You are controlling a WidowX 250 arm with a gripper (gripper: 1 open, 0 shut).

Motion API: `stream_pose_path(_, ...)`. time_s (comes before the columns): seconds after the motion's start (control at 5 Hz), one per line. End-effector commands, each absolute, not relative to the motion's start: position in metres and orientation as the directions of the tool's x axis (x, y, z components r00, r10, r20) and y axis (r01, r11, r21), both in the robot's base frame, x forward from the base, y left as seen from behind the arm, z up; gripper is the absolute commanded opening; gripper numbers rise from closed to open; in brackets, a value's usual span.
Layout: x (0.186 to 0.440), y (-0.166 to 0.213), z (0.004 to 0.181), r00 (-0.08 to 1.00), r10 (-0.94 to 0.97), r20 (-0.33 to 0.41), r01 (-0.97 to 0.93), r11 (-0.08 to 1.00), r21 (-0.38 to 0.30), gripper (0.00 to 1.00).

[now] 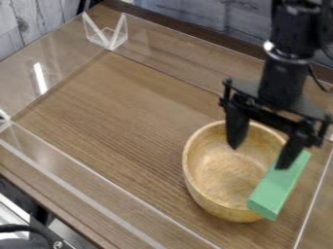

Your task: Put green object into wooden bowl

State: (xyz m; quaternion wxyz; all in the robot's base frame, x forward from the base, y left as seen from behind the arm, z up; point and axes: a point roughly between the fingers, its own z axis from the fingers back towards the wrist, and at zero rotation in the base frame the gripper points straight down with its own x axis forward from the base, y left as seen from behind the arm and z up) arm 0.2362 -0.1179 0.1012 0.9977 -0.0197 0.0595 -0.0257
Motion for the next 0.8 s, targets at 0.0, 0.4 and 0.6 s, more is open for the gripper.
stream_pose_path(0.0, 0.238, -0.138, 0.112, 0.999, 0.001, -0.036, -0.004, 0.997, -0.074, 1.00)
stream_pose_path(0.4, 0.235, -0.146, 0.100, 0.989, 0.144, -0.019, -0.145, 0.986, -0.079, 1.00)
stream_pose_path(0.6, 0.232, -0.143, 0.099, 0.971, 0.238, -0.015, -0.238, 0.968, -0.081, 1.00)
